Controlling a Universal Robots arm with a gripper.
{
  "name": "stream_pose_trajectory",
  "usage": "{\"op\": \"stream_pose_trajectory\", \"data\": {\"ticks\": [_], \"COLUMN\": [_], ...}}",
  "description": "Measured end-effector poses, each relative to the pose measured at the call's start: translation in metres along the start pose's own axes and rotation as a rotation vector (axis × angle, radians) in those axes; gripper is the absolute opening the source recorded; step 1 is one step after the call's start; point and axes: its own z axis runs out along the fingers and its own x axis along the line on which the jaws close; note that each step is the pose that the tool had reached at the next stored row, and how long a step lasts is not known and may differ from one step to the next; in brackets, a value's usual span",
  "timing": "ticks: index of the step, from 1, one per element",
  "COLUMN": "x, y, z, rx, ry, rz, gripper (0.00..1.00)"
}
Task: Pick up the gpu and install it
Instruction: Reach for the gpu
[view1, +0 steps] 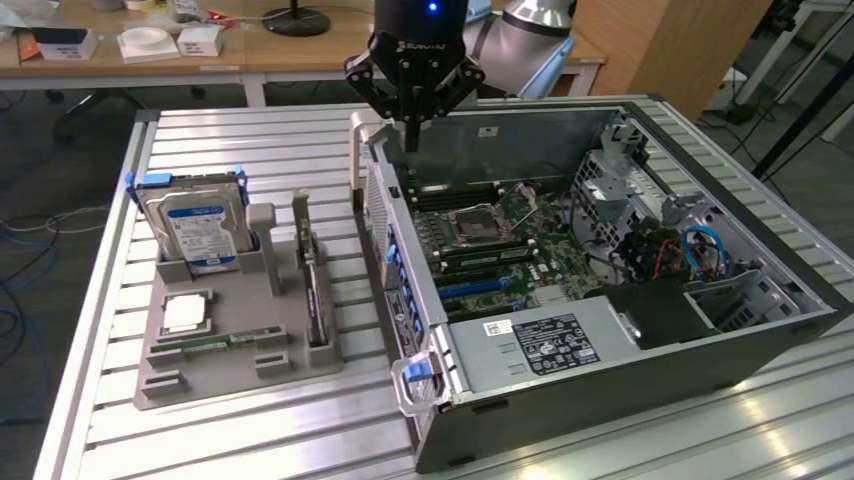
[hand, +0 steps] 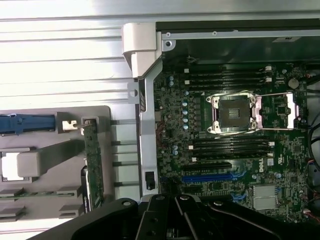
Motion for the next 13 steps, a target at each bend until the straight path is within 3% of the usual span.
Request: {"op": "stream_pose_trajectory", "data": {"ticks": [13], "x": [0.013], "y": [-0.0010], "z": [-0.0002], "rx": [0.0000], "ry": [-0.0001], "rz": [0.000], "gripper": [0.11]}}
